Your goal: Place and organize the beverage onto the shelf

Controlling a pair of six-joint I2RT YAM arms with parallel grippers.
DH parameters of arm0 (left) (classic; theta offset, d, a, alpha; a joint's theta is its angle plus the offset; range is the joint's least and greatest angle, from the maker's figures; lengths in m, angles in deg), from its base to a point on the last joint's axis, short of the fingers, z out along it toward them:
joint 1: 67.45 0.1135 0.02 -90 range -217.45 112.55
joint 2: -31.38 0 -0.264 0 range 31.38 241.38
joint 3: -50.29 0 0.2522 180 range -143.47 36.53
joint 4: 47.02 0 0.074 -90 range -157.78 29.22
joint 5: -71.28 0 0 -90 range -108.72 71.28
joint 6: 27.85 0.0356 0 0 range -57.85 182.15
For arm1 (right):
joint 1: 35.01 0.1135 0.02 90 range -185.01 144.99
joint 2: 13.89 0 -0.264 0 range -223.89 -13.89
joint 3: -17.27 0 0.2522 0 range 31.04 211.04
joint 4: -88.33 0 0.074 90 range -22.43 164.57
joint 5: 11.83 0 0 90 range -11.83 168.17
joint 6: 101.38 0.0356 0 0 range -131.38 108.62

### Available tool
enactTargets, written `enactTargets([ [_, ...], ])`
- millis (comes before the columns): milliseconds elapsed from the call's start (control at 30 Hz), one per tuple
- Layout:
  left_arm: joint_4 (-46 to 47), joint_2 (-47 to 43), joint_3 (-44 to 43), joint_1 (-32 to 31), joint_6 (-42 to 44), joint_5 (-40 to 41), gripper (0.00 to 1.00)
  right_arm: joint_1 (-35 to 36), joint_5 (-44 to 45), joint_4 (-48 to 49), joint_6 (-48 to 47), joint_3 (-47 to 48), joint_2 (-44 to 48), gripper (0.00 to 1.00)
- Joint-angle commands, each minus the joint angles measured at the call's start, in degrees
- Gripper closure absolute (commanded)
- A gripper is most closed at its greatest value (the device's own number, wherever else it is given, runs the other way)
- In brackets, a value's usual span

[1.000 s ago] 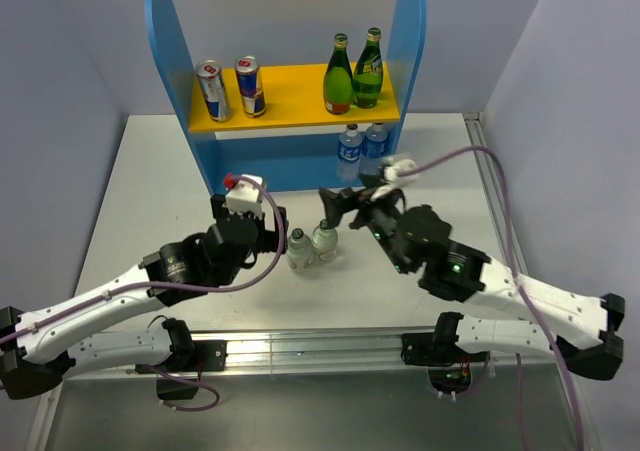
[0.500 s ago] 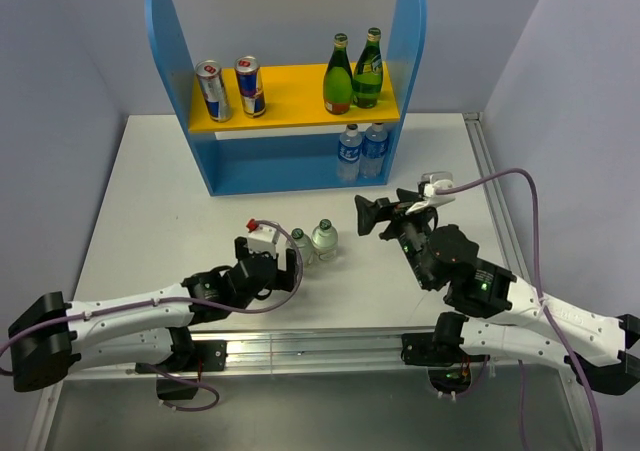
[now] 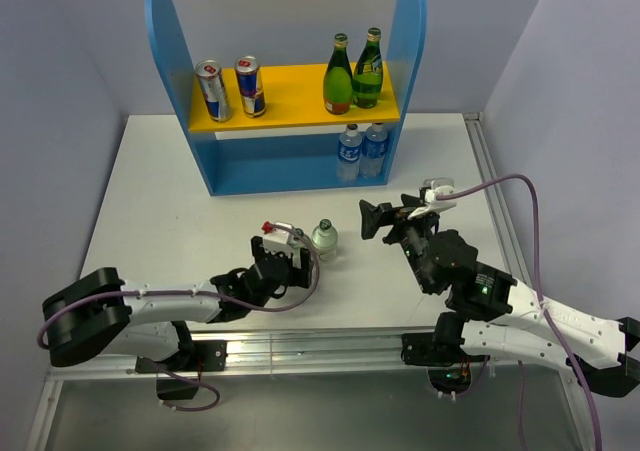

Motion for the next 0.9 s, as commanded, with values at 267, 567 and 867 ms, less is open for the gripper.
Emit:
enactTargets([
  [267,16.3,12.2,-4.0,2.3,4.9,2.9,0.01,0.2,1.3,2.0,0.6,-1.6,1.0,0.0],
  [567,21.4,15.4,-4.5,5.8,7.0,2.1,0.33,0.2,1.2,2.5,0.3,-2.5,0.7,0.0],
  [867,19.2,15.0,-6.6,7.3,8.6,4.1,1.0,0.2,0.6,3.6,0.0,-2.8,0.3,0.0],
])
